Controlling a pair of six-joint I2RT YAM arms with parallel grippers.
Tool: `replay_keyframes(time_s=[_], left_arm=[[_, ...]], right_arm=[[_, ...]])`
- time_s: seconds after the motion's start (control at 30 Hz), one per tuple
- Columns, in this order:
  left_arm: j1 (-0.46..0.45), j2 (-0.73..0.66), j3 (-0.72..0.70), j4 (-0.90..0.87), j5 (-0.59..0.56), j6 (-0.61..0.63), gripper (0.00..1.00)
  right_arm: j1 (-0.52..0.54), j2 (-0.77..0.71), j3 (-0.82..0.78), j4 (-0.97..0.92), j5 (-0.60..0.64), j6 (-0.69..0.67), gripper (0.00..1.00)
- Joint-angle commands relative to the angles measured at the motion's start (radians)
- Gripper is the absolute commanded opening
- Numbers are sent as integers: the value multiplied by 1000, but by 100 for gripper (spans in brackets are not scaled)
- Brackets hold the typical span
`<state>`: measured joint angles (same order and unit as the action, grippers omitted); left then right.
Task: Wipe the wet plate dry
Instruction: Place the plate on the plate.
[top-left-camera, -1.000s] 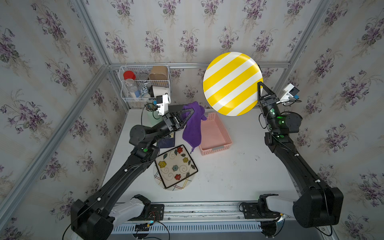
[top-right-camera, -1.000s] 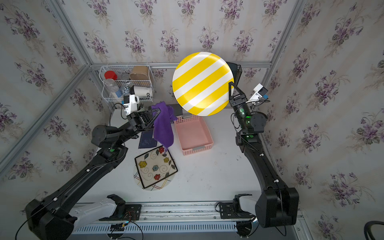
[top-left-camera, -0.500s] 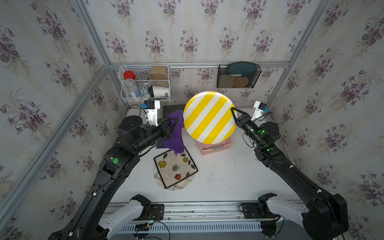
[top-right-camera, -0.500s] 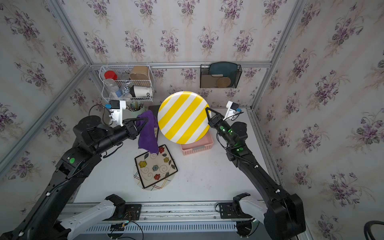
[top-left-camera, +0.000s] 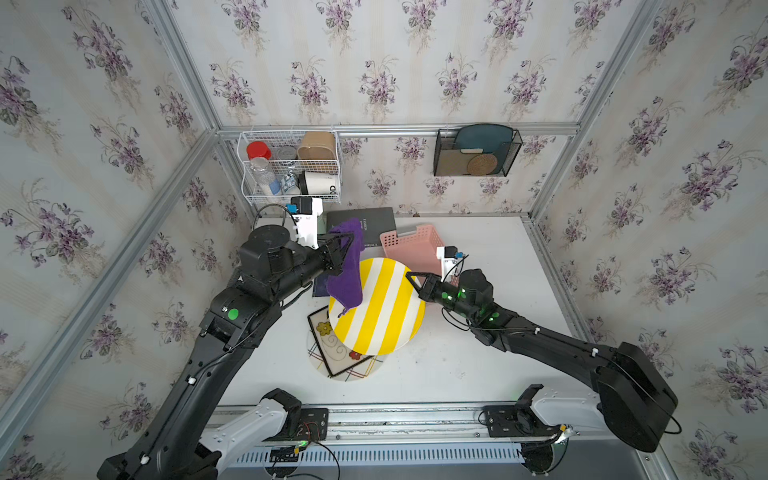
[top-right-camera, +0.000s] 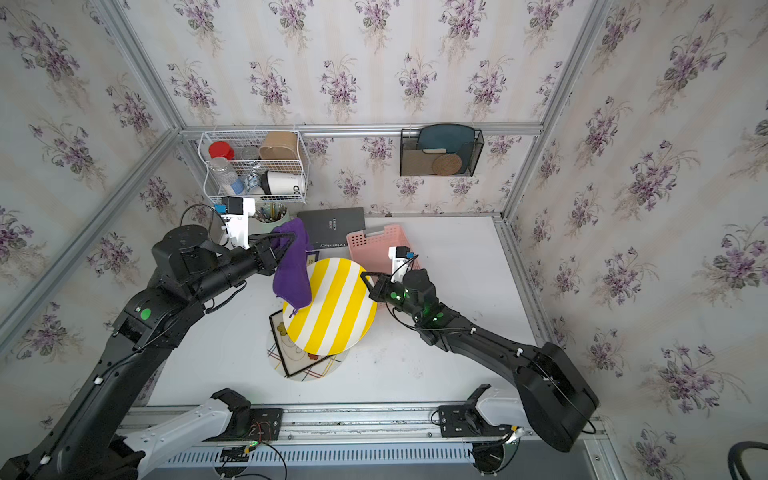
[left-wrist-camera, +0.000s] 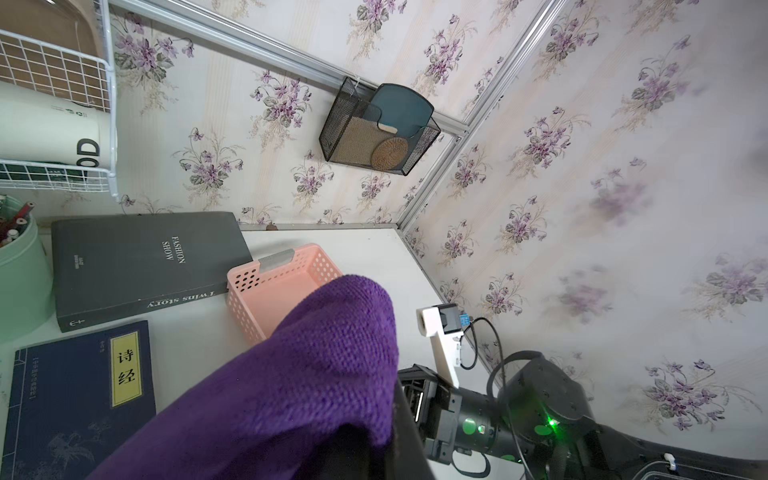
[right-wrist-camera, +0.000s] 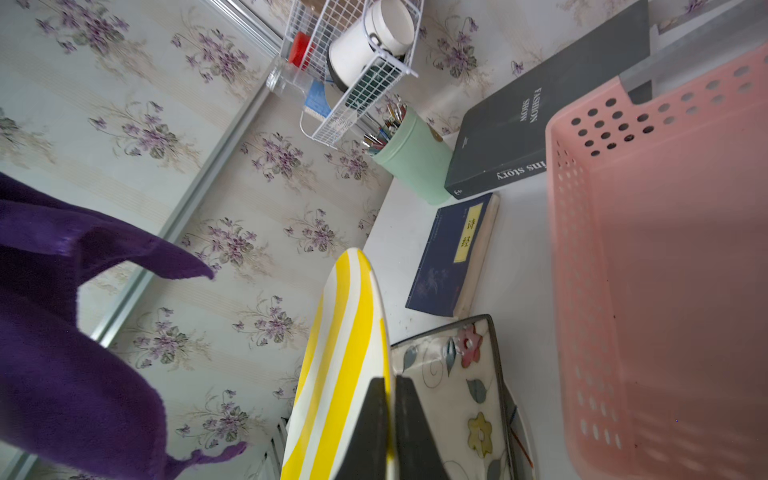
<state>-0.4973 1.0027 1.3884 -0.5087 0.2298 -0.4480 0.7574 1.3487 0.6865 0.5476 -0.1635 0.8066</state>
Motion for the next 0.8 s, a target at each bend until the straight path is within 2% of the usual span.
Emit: replay_keyframes(time_s=[0.0,0.27,0.57,0.77], left_arm=[[1,-4,-2,11,-7,-4,0],[2,2,-4,2,-11,-3,0],[1,-1,-13,-11,-18,1,0],[2,-4,-23,-13,-23,0,0]], right_arm=[[30,60,28,102,13,-24,0],[105,236,103,108,45,-107,0],[112,386,120,143,60,-147,0],[114,446,103,113,117,-212,0]])
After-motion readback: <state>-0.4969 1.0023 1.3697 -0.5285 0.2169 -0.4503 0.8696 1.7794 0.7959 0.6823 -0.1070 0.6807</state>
